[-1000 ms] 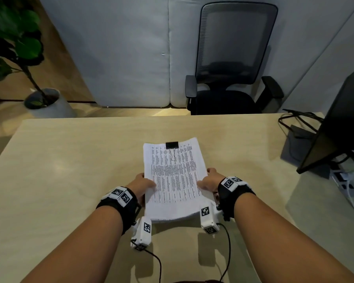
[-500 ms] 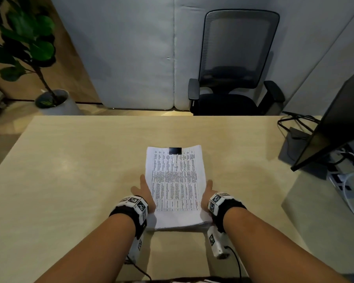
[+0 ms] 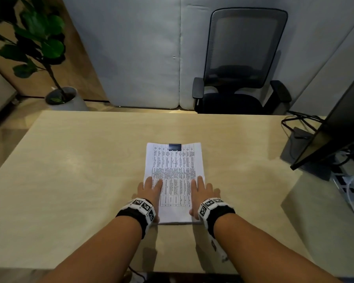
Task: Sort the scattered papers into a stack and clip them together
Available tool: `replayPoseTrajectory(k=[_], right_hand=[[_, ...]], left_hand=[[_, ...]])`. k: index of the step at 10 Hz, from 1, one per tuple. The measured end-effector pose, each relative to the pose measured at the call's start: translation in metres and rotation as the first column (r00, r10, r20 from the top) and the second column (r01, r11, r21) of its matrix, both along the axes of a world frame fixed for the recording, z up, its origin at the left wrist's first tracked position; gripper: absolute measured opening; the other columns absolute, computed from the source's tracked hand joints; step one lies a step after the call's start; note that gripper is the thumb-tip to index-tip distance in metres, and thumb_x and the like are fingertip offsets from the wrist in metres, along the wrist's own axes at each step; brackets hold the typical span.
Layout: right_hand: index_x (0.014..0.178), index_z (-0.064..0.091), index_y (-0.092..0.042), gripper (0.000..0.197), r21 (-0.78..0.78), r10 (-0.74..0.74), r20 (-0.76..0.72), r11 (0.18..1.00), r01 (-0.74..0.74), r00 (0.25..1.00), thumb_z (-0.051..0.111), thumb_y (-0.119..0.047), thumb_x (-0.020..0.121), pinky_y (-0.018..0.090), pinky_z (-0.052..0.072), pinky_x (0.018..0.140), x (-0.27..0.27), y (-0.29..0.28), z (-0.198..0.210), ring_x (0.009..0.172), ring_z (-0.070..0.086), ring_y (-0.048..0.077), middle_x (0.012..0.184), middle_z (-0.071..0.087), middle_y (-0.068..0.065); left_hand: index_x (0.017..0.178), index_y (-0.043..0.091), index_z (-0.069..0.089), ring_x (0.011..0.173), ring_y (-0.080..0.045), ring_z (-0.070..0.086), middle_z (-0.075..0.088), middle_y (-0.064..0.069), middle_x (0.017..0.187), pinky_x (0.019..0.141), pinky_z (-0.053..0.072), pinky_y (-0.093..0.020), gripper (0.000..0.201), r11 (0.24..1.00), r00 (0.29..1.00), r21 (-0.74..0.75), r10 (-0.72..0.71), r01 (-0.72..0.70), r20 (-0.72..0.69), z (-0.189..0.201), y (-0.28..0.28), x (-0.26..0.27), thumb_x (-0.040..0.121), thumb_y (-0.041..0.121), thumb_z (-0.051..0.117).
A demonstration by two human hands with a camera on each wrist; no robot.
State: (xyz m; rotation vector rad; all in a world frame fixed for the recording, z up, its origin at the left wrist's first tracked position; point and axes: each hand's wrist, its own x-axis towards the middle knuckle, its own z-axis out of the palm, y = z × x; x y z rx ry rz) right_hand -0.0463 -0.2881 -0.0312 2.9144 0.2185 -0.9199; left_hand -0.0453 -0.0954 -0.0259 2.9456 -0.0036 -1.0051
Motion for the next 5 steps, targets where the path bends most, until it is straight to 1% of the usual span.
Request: replayPoseTrajectory(k=[1,2,3,4,5], right_hand=[[0.15,-0.01,-0.018,0.103,-0.038,-0.002,-0.038,0.999,0.0,0.999,0.061,-0.048,0.083,0.062,0.015,0.108,-0.002,-0.002,0.001,0.142,0.004,0.042,0.157,-0.019,0.008],[0.15,-0.013,-0.018,0.097,-0.023,-0.028,-0.097,0.999,0.026,0.995,0.058,-0.039,0.087,0.064,0.014,0.108,-0.004,-0.004,0.005,0.145,-0.004,0.038,0.156,-0.026,0.005],[0.151,-0.007,-0.014,0.089,-0.05,0.009,-0.142,0.999,-0.016,0.99,0.055,-0.014,0.086,0.065,0.019,0.107,-0.006,-0.004,0.022,0.144,0.007,0.038,0.157,-0.023,0.006],[0.15,0.014,-0.012,0.078,-0.048,0.022,-0.173,0.998,-0.03,0.985,0.056,-0.008,0.084,0.057,0.03,0.107,0.004,-0.009,0.051,0.139,0.024,0.037,0.159,-0.003,0.008],[0.137,0.044,-0.01,0.052,0.028,-0.022,-0.213,0.999,0.028,0.977,0.057,-0.013,0.086,0.049,0.042,0.102,0.02,-0.008,0.081,0.13,0.043,0.034,0.147,0.038,0.015]], left_hand=[[0.151,0.033,-0.009,0.146,-0.041,-0.005,-0.025,-0.004,0.158,0.112,0.031,-0.053,0.13,1.0,0.999,-0.003,-0.017,0.016,-0.052,0.002,-0.001,0.001,0.064,0.018,0.086],[0.151,0.033,-0.01,0.147,-0.04,-0.001,-0.025,-0.003,0.158,0.115,0.024,-0.053,0.122,0.998,0.995,0.007,-0.065,0.065,-0.073,0.006,0.004,0.004,0.069,0.009,0.078],[0.153,0.03,-0.005,0.144,-0.038,0.017,-0.018,0.0,0.16,0.113,0.027,-0.052,0.113,0.985,0.981,0.078,-0.146,0.157,-0.126,0.02,0.015,0.006,0.073,0.008,0.073],[0.153,0.016,0.017,0.138,-0.03,0.036,0.017,-0.007,0.159,0.108,0.035,-0.041,0.083,0.979,0.966,0.069,-0.175,0.191,-0.188,0.045,0.029,0.015,0.085,0.011,0.064],[0.137,0.012,0.052,0.111,-0.021,0.061,0.061,-0.005,0.127,0.092,0.048,-0.032,0.059,0.983,0.97,0.06,-0.161,0.174,-0.185,0.061,0.052,0.036,0.082,0.026,0.068]])
